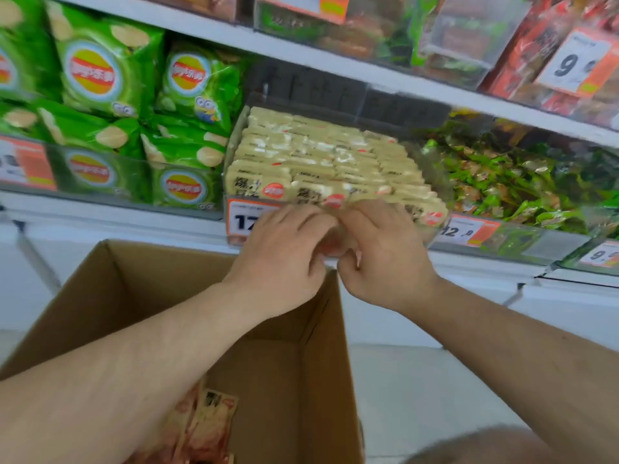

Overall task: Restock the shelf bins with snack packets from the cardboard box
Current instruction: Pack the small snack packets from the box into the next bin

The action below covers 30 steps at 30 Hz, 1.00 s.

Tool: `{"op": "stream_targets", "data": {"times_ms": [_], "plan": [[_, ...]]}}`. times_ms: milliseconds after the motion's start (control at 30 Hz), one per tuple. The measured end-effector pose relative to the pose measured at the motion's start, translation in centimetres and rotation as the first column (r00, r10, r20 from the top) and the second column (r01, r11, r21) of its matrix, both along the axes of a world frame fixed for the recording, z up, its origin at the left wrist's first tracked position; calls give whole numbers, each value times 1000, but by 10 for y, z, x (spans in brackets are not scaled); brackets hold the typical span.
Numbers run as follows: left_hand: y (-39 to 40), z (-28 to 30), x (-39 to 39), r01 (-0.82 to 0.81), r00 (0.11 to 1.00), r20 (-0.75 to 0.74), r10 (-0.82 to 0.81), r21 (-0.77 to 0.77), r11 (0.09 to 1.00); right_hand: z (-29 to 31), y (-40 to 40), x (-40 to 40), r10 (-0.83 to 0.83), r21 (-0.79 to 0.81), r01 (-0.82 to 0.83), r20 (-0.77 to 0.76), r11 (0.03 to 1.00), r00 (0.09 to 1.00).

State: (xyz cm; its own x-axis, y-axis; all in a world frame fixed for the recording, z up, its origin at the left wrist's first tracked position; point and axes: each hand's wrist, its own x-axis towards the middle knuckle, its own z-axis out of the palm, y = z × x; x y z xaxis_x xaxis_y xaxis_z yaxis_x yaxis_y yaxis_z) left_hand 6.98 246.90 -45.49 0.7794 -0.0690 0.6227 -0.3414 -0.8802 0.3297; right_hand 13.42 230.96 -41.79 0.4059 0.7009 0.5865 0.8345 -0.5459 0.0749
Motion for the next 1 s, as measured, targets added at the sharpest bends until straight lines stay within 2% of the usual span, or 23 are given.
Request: {"op": "stream_targets", "data": {"times_ms": [33, 100, 167, 200, 267, 333, 400, 433, 600, 667, 700, 733, 800, 833, 867, 900, 1000], "plan": [[13, -12, -15, -34, 997, -78, 28, -69, 997, -11, 13, -9, 39, 4, -39, -53, 999, 998], [40, -43, -43, -135, 959, -268, 87, -163, 977, -41, 39, -23, 45, -60, -63, -258, 996, 965], [67, -76, -65, -230, 890, -437, 132, -178, 957, -74, 66, -32, -68, -275, -75, -478, 959, 876], [78, -90, -74, -267, 850, -506, 145, -177, 947, -93, 80, -34, -134, -379, -99, -541, 920, 830], [96, -113, -85, -350, 769, -618, 166, -188, 918, -136, 104, -38, -276, -509, -113, -624, 853, 731], [110, -131, -90, -436, 705, -691, 157, -248, 865, -185, 122, -42, -429, -584, -100, -691, 806, 583], [120, -148, -92, -498, 665, -733, 146, -289, 817, -232, 134, -50, -534, -628, -110, -730, 770, 427], [123, -155, -92, -518, 647, -749, 146, -291, 805, -255, 137, -54, -568, -650, -121, -728, 751, 383], [133, -194, -93, -590, 552, -824, 128, -278, 758, -342, 138, -74, -686, -738, -174, -671, 651, 281], [134, -205, -93, -614, 511, -852, 115, -268, 743, -364, 136, -78, -730, -749, -139, -662, 648, 169], [135, -211, -93, -624, 492, -864, 106, -264, 735, -372, 134, -79, -746, -759, -120, -651, 640, 142], [135, -215, -93, -635, 473, -876, 100, -260, 728, -378, 133, -79, -754, -771, -109, -636, 627, 165], [136, -222, -95, -650, 441, -893, 88, -250, 718, -385, 130, -81, -755, -805, -69, -579, 589, 308], [135, -225, -97, -656, 426, -901, 82, -245, 714, -385, 130, -81, -729, -802, -39, -561, 597, 392], [135, -227, -98, -662, 408, -910, 68, -244, 709, -383, 132, -80, -695, -782, -25, -569, 623, 440], [133, -229, -99, -666, 390, -919, 49, -245, 705, -381, 133, -76, -655, -744, -40, -611, 667, 445], [130, -233, -102, -684, 325, -945, -17, -248, 686, -360, 137, -55, -572, -612, -188, -788, 768, 228]]}}
